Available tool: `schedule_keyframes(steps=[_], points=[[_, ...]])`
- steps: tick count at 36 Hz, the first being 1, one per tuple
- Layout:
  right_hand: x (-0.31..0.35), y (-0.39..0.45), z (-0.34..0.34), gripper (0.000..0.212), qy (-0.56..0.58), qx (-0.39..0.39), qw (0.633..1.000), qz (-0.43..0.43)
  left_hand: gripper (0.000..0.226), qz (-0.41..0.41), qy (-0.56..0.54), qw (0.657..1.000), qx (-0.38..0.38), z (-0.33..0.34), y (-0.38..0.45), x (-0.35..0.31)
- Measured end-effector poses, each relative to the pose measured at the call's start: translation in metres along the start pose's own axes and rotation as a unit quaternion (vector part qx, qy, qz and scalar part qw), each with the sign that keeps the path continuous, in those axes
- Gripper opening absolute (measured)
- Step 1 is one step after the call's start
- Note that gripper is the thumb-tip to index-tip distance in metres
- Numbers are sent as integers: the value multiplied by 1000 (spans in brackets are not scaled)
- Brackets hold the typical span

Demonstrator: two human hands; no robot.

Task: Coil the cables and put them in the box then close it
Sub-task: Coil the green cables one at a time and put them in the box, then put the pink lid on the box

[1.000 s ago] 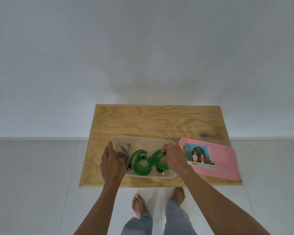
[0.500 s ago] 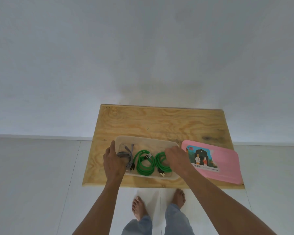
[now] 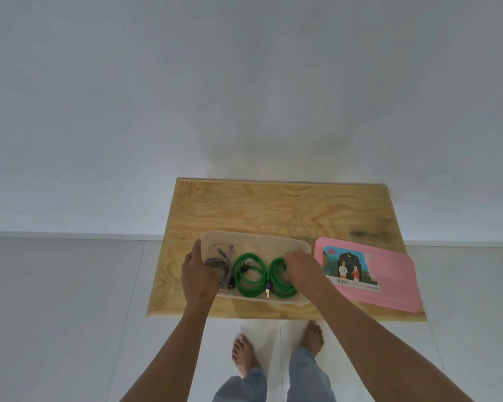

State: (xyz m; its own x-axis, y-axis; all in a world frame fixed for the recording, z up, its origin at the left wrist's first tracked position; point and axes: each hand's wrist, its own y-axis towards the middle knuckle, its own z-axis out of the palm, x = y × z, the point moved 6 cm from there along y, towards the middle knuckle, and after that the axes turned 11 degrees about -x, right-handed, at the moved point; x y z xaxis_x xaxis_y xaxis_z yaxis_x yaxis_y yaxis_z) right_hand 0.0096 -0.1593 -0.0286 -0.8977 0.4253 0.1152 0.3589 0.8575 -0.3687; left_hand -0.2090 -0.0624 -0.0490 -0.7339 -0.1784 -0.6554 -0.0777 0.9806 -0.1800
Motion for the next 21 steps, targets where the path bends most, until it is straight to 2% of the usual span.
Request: schedule_keyframes(steps=[4, 7, 9, 11, 16, 18, 21], points=[[-8, -3, -9, 23, 41, -15, 999, 22, 85, -7, 2, 1000, 2, -2, -4, -4], [-20, -2, -14, 34, 150, -34, 986, 69, 74, -2, 13, 1000, -5, -5, -6, -8], [-29, -2, -20, 34, 225, -71, 967, 93, 57, 5, 10, 1000, -18, -8, -6, -11], [-37, -6, -27, 34, 292, -119, 942, 111, 50, 19, 11, 999, -30, -10, -6, -15], [-56, -18, -40, 41, 443, -180, 863, 162, 51, 76, 27, 995, -59, -10, -9, -35], [-63, -21, -45, 43, 465, -192, 847, 170, 52, 109, 36, 991, -73, -8, -13, -48], [-75, -25, -50, 47, 476, -205, 837, 175, 56, 125, 2, 991, -54, -3, -21, -71]])
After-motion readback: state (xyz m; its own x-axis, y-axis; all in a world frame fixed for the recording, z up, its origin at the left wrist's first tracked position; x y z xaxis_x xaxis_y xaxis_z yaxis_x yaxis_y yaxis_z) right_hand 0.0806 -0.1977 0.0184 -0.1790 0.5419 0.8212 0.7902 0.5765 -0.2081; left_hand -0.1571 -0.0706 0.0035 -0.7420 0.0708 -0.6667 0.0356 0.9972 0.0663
